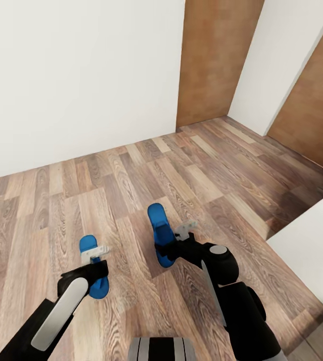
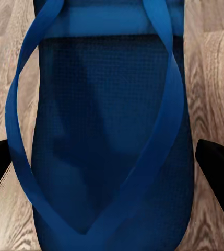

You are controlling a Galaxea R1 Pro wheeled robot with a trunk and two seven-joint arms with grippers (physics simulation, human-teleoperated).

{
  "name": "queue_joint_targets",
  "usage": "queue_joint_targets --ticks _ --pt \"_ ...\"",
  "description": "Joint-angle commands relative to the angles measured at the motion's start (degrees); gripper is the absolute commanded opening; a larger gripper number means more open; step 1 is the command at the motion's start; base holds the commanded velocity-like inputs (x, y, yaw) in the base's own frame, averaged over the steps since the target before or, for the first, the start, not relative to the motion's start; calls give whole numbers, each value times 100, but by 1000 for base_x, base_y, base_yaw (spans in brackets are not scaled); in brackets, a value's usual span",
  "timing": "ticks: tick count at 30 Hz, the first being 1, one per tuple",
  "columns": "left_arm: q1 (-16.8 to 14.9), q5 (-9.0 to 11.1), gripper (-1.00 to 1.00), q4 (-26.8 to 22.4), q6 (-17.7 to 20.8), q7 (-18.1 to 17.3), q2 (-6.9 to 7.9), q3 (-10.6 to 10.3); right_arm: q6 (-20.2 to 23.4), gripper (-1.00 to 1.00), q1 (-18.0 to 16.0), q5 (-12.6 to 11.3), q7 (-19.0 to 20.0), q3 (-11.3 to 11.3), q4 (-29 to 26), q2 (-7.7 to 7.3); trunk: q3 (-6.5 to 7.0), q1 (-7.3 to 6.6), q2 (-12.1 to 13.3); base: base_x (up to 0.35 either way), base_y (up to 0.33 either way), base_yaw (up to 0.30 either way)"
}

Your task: In the bedroom, move the book from the bed onto either nightstand, and place the two sandals side by side next to the bed.

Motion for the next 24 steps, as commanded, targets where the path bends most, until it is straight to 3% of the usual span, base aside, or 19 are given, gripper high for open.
queue_joint_targets --ticks 1,9,12,14,16,21,24 --pt "8 5 -100 -2 -13 49 6 -14 21 -100 1 57 46 7 -8 2 19 -3 0 0 0 284" --pt "66 -116 -100 4 171 209 -77 -4 14 -100 11 60 39 159 -8 2 196 -24 10 0 0 284" --pt "73 -165 -100 0 243 508 -233 2 9 -100 11 61 38 175 -8 2 262 -32 14 0 0 284" --pt "76 -358 -100 1 271 718 -392 10 7 -100 11 61 38 181 -8 2 307 -37 17 0 0 284" --pt "78 -812 -100 77 321 861 -636 38 5 -100 11 62 38 183 -8 2 351 -42 20 0 0 284" --pt "80 -1590 -100 468 489 956 -1035 66 5 -100 11 62 38 165 -8 2 462 -55 27 0 0 284" --pt "80 -1670 -100 498 519 952 -1061 66 5 -100 11 62 38 163 -8 2 528 -63 31 0 0 284"
